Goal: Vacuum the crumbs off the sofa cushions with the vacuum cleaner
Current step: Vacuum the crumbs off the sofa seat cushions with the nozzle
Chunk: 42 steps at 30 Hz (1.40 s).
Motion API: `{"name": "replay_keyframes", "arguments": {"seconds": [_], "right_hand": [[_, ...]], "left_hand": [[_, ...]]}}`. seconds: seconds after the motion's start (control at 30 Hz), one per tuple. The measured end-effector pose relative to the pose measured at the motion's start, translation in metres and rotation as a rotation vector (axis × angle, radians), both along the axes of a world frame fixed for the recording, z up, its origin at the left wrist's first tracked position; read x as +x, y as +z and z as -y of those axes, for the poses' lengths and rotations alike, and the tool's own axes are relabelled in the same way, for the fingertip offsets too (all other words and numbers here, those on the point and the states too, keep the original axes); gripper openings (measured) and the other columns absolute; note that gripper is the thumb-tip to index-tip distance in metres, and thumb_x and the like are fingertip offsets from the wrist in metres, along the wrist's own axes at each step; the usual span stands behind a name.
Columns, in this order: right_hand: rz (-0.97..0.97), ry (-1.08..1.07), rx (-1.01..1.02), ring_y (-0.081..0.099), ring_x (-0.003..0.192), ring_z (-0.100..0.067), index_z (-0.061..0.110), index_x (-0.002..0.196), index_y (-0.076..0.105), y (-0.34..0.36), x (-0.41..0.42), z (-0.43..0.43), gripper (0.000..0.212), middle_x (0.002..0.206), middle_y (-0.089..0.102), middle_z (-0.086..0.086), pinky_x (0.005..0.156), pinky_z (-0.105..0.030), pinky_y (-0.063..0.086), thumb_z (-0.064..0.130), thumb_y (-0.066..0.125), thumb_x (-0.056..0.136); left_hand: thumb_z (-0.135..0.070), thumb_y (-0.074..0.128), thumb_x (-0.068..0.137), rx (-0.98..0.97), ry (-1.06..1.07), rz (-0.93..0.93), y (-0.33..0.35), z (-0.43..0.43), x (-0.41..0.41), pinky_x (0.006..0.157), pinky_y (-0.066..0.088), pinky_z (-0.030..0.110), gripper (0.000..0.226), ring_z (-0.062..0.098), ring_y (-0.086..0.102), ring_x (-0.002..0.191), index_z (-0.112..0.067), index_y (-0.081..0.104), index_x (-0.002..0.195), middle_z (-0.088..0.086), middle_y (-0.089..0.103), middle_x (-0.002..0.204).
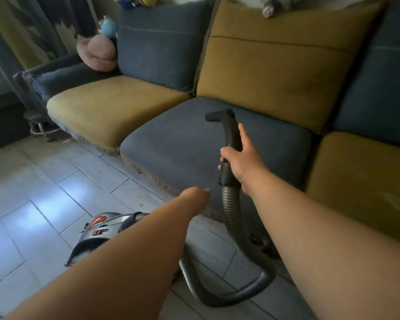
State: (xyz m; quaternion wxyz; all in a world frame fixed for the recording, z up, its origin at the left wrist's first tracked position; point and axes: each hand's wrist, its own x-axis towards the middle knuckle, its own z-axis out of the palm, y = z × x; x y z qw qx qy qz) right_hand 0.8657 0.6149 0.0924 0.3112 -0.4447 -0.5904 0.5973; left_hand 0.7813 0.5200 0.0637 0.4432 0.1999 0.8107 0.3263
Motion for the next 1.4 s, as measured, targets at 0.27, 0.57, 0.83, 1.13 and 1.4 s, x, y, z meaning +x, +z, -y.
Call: {"name": "replay_keyframes", "arguments": {"seconds": [0.27,0.57,0.83,1.13,1.4], "right_hand": [[-0.264,-0.411,0.090,0.066,0.053,-0.011,0.050,0.146,0.024,0.069,0.126,0.000,0.080,0.092,0.065,-0.007,0.047,-0.023,0.051,0.016,0.058,0.082],[-0.507,-0.632,-0.068,0.063,0.070,-0.019,0.040,0.149,0.023,0.073,0.202,-0.014,0.073,0.098,0.061,-0.009,0.073,-0.041,0.060,0.011,0.056,0.092],[-0.546,-0.758,-0.098,0.063,0.077,-0.025,0.040,0.149,0.024,0.038,0.217,-0.092,0.073,0.099,0.060,-0.004,0.061,-0.035,0.061,0.013,0.058,0.090],[-0.618,-0.912,-0.190,0.068,0.062,-0.020,0.046,0.140,0.035,0.004,0.277,-0.170,0.075,0.094,0.065,-0.010,0.061,-0.037,0.056,0.018,0.065,0.077],[-0.679,-1.064,-0.200,0.064,0.051,-0.016,0.038,0.138,0.042,0.008,0.340,-0.184,0.063,0.061,0.065,0.001,0.059,-0.035,0.055,0.011,0.062,0.084]], "left_hand": [[-0.071,0.044,0.088,0.459,-0.268,0.207,0.067,-0.015,0.132,0.110,0.039,0.042,0.070,0.025,0.057,0.122,-0.018,0.060,0.130,0.008,0.063,0.129],[-0.062,0.056,0.087,0.586,-0.626,-0.179,0.052,-0.048,0.173,0.049,0.047,0.012,0.044,0.003,0.067,0.058,-0.018,0.057,0.094,0.001,0.070,0.082],[-0.063,0.054,0.088,0.600,-0.748,-0.316,0.024,-0.134,0.185,0.053,0.044,0.018,0.034,0.000,0.062,0.049,-0.030,0.048,0.082,-0.004,0.067,0.074],[-0.063,0.052,0.089,0.508,-0.939,-0.313,0.012,-0.219,0.231,0.059,0.056,0.023,0.037,0.004,0.065,0.054,-0.026,0.051,0.096,-0.002,0.067,0.079],[-0.064,0.051,0.088,0.444,-1.118,-0.349,0.024,-0.249,0.289,0.061,0.060,0.030,0.042,0.011,0.068,0.059,-0.024,0.051,0.101,-0.002,0.066,0.076]]}}
